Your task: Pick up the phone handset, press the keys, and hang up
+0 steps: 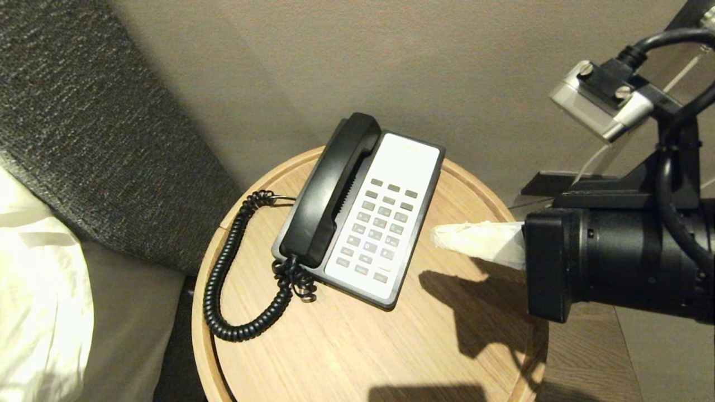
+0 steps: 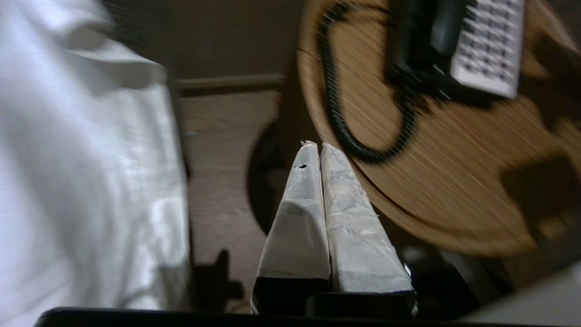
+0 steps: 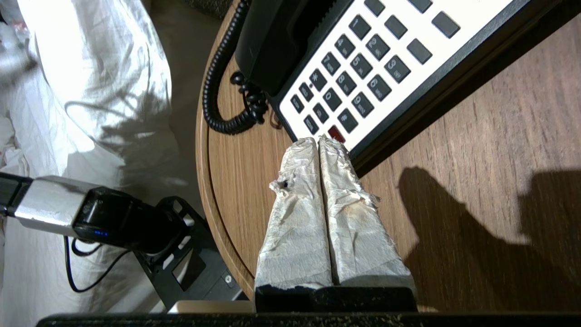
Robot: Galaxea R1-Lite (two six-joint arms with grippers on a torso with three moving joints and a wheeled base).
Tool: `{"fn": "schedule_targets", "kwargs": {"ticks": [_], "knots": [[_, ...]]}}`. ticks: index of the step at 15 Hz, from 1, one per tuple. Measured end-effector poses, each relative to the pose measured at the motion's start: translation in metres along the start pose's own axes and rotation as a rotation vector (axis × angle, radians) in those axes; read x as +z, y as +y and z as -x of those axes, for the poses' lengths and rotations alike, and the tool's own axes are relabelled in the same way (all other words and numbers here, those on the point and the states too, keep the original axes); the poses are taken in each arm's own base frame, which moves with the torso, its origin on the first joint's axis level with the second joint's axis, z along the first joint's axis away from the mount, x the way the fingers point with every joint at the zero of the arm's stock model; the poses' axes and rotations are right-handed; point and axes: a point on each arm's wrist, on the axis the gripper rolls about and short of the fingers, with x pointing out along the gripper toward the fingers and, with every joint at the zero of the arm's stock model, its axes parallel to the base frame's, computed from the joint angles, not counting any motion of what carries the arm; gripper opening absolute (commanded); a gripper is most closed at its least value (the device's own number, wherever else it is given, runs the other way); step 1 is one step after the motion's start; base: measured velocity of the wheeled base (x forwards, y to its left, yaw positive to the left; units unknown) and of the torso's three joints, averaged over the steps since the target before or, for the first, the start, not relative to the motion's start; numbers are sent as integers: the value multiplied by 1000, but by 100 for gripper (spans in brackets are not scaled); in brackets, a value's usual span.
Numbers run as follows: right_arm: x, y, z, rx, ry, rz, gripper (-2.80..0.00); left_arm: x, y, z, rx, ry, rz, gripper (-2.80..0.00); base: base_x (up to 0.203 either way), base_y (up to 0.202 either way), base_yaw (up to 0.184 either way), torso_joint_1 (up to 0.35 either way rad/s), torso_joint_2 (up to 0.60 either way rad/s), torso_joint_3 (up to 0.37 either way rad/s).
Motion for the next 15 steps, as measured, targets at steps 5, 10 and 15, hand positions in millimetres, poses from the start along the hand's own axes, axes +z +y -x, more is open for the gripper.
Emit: {"fn": "schedule_targets", "kwargs": {"ticks": [5, 10, 15], "knots": [[3, 1, 0, 0, -11, -2, -280, 11, -3, 9, -326, -78, 140, -280, 0, 0, 0, 0, 0, 0], [12, 5, -10, -10, -27, -4, -280, 12, -7, 5, -293, -82, 528, -280, 0, 0, 0, 0, 0, 0], [11, 5, -16, -18, -24, -7, -280, -16, -9, 2, 100, -150, 523, -280, 0, 0, 0, 0, 0, 0]]}}
